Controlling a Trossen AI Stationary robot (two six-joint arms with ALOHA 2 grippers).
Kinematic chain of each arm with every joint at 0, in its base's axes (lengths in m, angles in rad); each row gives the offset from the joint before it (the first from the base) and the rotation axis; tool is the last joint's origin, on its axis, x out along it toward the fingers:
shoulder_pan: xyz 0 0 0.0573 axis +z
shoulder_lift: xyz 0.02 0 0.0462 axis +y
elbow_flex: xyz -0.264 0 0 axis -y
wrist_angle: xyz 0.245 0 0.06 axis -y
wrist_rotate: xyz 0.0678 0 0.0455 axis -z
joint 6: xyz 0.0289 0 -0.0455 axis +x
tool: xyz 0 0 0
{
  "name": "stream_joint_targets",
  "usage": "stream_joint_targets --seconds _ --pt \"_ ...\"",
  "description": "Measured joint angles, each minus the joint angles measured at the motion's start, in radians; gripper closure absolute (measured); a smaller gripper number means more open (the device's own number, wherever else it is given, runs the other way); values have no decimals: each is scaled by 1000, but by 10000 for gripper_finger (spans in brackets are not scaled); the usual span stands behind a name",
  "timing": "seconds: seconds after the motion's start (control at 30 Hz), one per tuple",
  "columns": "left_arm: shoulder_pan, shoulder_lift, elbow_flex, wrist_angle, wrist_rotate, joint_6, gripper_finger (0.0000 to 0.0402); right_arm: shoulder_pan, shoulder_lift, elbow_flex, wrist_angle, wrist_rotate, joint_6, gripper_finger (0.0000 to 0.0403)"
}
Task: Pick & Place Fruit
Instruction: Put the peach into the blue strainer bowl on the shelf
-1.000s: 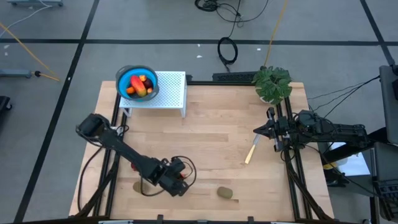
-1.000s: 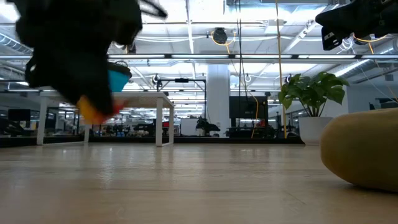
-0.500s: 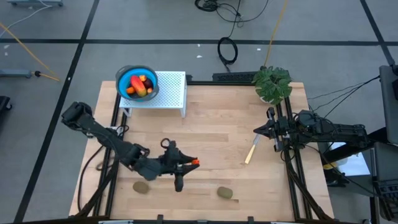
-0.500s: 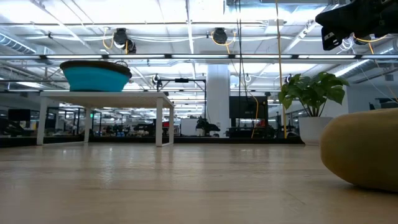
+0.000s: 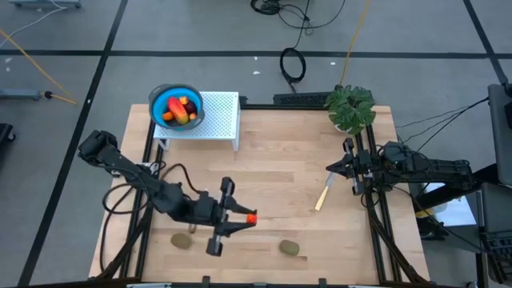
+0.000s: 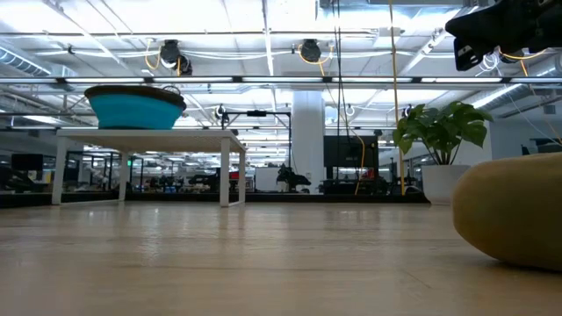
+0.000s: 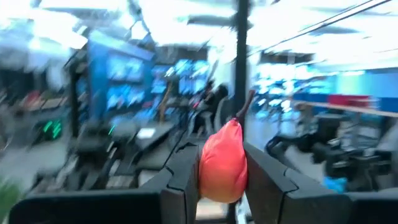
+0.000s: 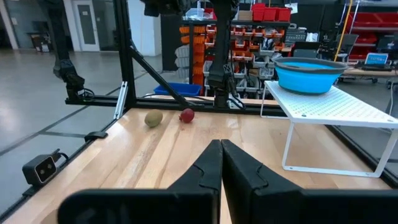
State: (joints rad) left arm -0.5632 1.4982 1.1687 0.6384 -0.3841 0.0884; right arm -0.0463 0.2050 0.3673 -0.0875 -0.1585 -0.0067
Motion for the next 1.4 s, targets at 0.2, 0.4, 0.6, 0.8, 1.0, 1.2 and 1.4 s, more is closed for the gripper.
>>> stream_joint_targets --seconds 0.2,0.4,0.6,0.8,1.0,1.2,1.4 --pt "1 0 0 106 204 146 296 0 0 0 0 0 -42 403" --pt "1 -1 0 147 296 249 299 0 0 0 0 0 -43 403" --pt "1 -1 0 152 296 228 295 0 0 0 0 0 -43 403" --pt "1 -1 0 145 71 81 294 0 0 0 0 0 -43 403" --pt "17 -1 0 143 -284 -160 293 0 0 0 0 0 -43 403" --pt "55 -1 0 144 -563 -368 293 0 0 0 0 0 -43 403" --pt "95 -1 0 144 -776 -448 293 0 0 0 0 0 -43 403"
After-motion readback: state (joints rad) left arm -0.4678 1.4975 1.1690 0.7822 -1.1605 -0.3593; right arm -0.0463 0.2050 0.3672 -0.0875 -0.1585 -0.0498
